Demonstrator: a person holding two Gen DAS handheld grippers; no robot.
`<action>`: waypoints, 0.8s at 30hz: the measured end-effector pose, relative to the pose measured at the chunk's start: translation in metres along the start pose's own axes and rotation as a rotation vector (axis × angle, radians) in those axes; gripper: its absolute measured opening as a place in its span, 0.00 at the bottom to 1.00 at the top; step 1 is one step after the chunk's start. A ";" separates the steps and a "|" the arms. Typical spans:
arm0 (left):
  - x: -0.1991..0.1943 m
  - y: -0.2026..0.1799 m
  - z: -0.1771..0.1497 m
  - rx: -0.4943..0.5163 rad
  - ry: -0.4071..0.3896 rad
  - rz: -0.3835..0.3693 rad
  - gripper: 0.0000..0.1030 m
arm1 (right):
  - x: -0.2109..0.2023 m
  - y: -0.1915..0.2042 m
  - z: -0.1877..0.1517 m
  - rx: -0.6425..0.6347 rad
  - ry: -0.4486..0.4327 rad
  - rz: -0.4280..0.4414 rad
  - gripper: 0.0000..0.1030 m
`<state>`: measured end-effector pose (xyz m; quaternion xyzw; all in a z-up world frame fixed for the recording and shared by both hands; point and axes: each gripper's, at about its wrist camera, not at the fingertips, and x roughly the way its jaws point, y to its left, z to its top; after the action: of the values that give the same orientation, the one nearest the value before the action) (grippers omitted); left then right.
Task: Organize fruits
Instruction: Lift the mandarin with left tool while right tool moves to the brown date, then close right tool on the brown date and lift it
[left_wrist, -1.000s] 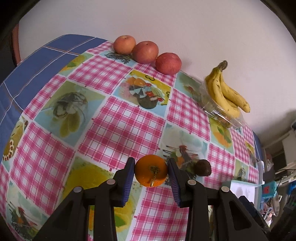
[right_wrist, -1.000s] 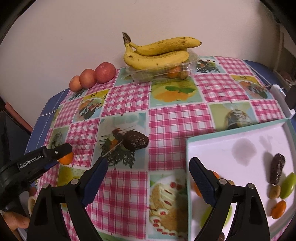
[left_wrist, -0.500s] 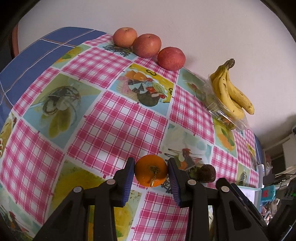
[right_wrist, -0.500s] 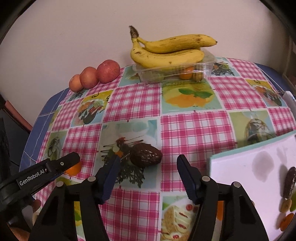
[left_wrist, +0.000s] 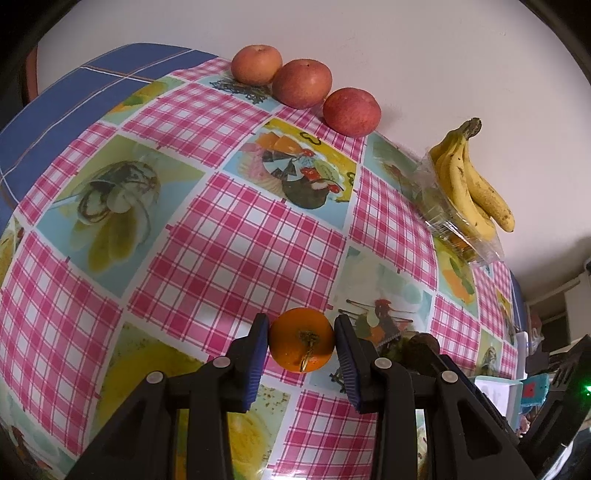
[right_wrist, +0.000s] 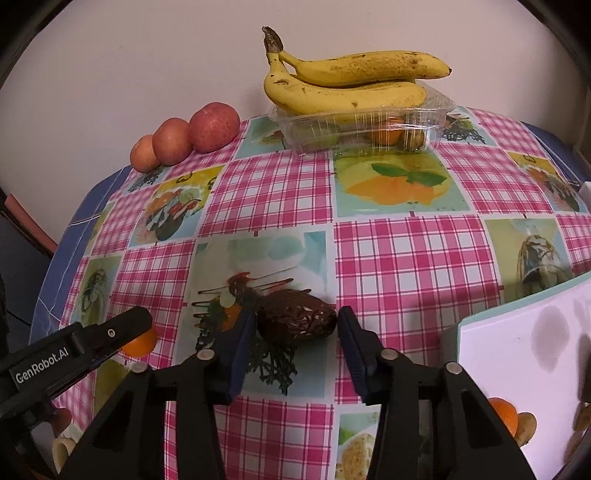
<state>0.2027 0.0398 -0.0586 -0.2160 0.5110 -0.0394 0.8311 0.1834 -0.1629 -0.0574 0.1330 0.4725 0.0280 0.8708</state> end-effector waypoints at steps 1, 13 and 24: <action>0.000 0.000 0.000 -0.001 0.001 0.000 0.37 | 0.000 0.000 0.000 -0.003 -0.001 0.000 0.46; 0.000 -0.003 -0.001 0.002 0.010 0.000 0.37 | -0.006 0.006 -0.002 -0.030 0.000 -0.004 0.45; -0.025 -0.019 -0.008 0.035 -0.002 -0.003 0.37 | -0.040 0.011 -0.004 -0.063 -0.014 -0.017 0.45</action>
<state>0.1867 0.0269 -0.0336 -0.2022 0.5092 -0.0495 0.8351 0.1582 -0.1581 -0.0238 0.1019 0.4666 0.0344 0.8779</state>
